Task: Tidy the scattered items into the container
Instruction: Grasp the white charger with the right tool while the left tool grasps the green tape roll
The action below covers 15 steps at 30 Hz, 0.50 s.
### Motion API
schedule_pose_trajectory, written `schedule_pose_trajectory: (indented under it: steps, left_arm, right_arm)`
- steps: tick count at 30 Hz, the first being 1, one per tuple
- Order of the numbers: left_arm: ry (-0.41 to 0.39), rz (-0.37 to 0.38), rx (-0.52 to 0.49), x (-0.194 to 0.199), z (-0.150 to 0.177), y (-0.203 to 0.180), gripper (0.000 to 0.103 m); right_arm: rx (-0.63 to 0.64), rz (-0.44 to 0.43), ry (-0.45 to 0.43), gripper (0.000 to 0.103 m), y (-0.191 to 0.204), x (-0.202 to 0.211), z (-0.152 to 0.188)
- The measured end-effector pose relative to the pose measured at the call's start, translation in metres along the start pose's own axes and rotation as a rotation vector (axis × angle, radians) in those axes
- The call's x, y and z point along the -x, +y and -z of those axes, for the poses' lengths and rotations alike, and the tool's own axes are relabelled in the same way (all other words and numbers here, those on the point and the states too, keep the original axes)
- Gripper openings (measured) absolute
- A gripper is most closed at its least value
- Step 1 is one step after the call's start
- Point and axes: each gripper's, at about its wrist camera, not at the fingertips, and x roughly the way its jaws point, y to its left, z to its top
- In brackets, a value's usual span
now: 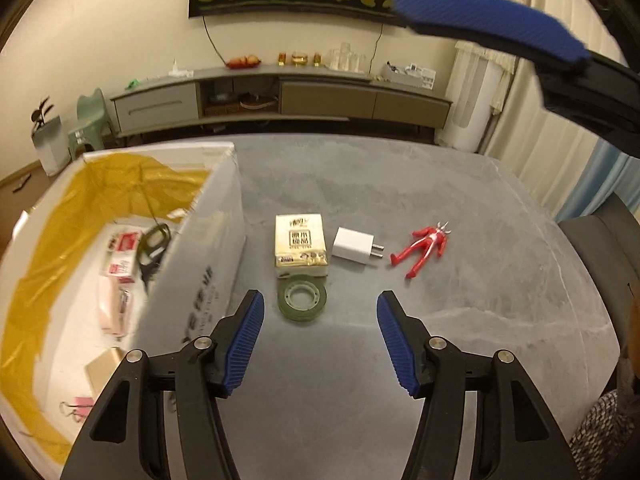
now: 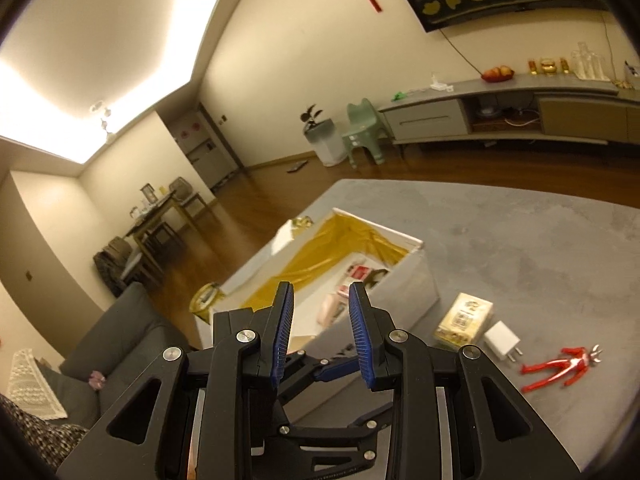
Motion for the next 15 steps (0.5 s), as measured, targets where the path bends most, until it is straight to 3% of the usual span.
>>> schedule_pose_trajectory:
  steps: [4, 9, 15]
  left_arm:
    - [0.050, 0.004, 0.002, -0.025, 0.002, 0.001, 0.061]
    - [0.087, -0.010, -0.014, -0.050, -0.002, 0.003, 0.062]
    - [0.108, -0.017, -0.026, -0.074, 0.001, 0.005, 0.066]
  right_arm:
    - [-0.006, 0.084, 0.024, 0.032, -0.020, -0.009, 0.001]
    - [0.035, 0.273, 0.072, 0.035, -0.052, -0.025, 0.004]
    - [0.058, 0.365, 0.172, 0.040, -0.090, -0.055, 0.017]
